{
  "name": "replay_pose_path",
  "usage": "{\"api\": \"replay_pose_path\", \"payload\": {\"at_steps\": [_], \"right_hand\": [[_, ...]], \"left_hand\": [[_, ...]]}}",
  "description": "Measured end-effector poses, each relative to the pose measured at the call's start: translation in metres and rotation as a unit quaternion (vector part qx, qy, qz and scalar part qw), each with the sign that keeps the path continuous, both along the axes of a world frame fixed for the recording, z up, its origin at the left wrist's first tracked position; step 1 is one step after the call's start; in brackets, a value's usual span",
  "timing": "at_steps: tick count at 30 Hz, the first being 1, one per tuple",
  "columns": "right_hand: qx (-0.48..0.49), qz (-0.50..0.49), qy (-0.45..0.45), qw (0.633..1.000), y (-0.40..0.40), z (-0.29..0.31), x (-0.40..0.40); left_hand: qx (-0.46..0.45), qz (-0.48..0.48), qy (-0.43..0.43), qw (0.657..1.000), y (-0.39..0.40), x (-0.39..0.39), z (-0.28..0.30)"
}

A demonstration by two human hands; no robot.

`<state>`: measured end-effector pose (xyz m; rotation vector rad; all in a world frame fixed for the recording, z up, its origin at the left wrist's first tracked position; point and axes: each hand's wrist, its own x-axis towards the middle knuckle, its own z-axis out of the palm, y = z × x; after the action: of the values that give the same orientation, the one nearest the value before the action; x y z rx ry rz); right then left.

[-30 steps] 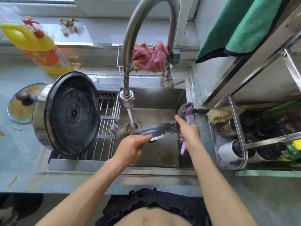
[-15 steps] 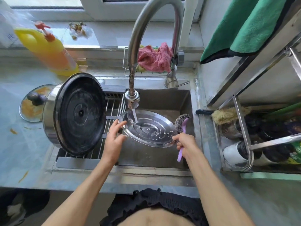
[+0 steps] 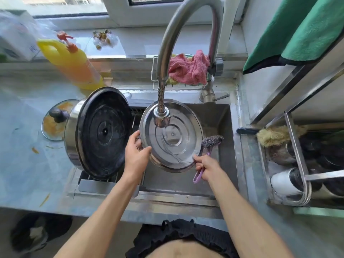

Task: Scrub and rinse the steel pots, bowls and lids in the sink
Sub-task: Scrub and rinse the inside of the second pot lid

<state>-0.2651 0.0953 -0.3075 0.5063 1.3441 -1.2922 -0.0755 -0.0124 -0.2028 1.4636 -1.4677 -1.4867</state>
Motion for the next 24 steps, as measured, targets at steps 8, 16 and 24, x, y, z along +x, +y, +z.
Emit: {"api": "replay_pose_path", "payload": {"at_steps": [8, 16, 24], "right_hand": [[0.041, -0.017, 0.215, 0.976, 0.005, 0.030, -0.005], [0.015, 0.064, 0.452, 0.890, 0.040, 0.091, -0.021], [0.101, 0.112, 0.459, 0.876, 0.051, 0.083, -0.031]], "left_hand": [[0.067, 0.023, -0.062, 0.996, -0.007, 0.002, -0.031], [0.245, -0.034, -0.109, 0.963, 0.012, -0.034, -0.063], [0.317, 0.023, -0.009, 0.948, 0.027, -0.028, -0.067]]}}
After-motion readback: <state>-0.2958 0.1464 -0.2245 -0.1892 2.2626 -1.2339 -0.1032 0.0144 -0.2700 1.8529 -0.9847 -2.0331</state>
